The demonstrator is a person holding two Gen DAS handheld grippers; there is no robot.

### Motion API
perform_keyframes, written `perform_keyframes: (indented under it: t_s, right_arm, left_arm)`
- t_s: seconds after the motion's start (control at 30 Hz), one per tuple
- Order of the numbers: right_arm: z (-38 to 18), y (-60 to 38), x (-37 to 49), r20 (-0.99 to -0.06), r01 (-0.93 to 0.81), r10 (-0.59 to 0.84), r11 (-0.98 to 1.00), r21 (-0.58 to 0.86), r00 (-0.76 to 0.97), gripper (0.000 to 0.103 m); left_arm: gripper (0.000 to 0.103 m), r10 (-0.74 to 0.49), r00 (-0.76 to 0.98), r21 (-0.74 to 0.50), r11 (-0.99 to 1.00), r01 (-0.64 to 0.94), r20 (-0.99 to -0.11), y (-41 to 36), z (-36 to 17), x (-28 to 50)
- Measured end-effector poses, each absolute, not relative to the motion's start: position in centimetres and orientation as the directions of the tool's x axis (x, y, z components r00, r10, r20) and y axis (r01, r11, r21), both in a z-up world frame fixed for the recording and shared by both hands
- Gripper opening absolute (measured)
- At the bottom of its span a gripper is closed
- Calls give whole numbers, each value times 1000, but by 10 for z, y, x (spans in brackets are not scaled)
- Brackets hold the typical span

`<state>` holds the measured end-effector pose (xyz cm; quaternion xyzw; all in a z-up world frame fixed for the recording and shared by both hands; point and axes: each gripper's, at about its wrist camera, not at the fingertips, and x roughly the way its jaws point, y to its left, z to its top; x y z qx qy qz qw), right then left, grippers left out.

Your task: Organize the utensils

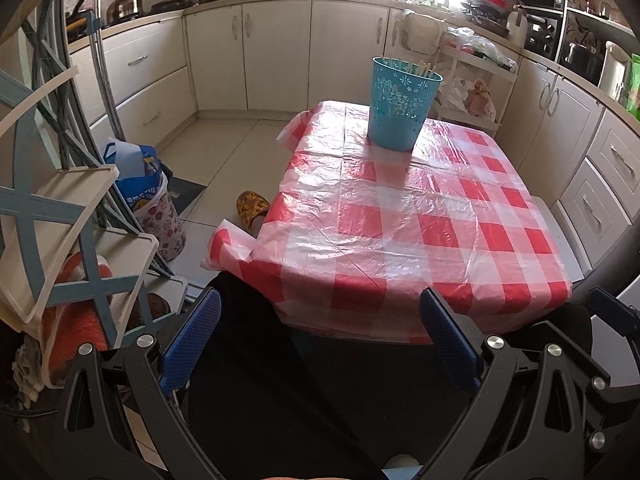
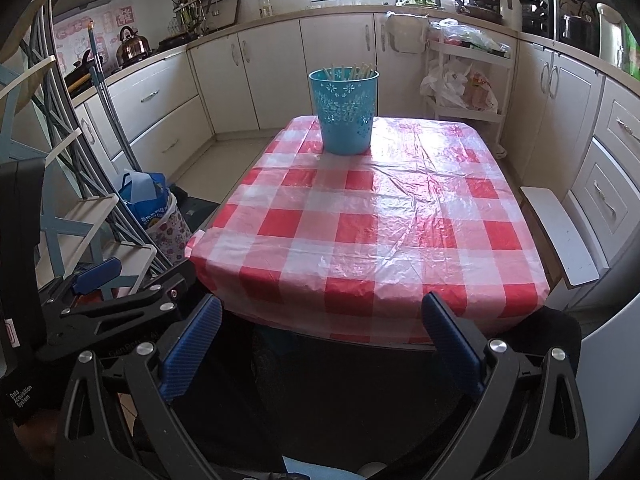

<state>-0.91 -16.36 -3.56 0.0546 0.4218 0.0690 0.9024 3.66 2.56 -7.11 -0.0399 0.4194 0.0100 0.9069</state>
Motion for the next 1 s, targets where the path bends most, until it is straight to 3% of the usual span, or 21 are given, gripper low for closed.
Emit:
perform_keyframes:
  t_s: [1.0]
  right_arm:
    - [-91, -223, 138, -785, 129, 56, 977, 171, 617, 96]
  left_arm:
    - [95, -14, 560, -42, 998, -37, -828, -3, -117, 183]
